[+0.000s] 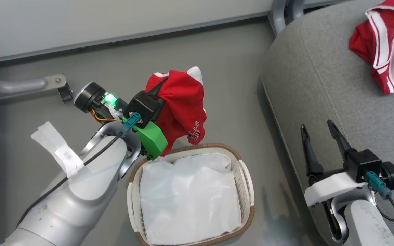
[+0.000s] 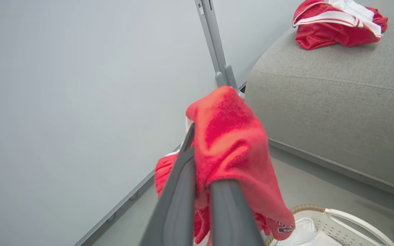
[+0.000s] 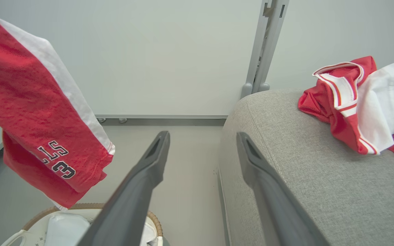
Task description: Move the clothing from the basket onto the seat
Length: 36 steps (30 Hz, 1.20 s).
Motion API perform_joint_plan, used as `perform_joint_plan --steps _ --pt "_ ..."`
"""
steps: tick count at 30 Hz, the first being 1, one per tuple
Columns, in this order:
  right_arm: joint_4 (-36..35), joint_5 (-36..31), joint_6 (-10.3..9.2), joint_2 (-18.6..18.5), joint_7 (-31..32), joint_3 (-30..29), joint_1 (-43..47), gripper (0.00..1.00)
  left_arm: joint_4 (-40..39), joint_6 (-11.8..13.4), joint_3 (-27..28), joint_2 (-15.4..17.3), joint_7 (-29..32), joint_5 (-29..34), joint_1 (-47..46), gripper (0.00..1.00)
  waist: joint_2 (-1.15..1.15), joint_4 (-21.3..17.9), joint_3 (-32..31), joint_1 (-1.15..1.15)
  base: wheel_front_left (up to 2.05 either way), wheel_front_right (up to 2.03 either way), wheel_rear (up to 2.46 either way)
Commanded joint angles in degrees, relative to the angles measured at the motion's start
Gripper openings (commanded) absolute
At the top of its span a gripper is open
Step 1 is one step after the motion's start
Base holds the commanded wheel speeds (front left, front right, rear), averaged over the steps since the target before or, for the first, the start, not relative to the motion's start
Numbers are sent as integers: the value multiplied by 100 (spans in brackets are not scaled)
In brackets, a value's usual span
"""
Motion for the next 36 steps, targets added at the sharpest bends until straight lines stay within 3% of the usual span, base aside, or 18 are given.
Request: perform_joint_plan --steps 1,7,22,29,36 --pt "47 -23 -8 -24 -14 36 147 100 -58 -19 24 28 26 -42 -51 0 68 198 -976 0 0 0 0" --pt "187 62 -8 -22 -14 302 253 100 -326 9 116 191 191 -141 -191 0 68 156 -1348 0 0 0 0" --pt "292 124 -8 -20 -13 826 62 100 -862 -62 43 334 672 -180 -761 0 68 189 -1564 0 0 0 0" --pt "567 163 -8 -21 -13 1808 -578 100 -829 -65 18 224 792 -220 -1127 0 68 242 -1578 0 0 0 0" --pt "1119 245 -8 -23 -13 2557 -1335 100 -622 -85 -128 -125 803 -233 -1392 0 68 514 -1607 0 0 0 0"
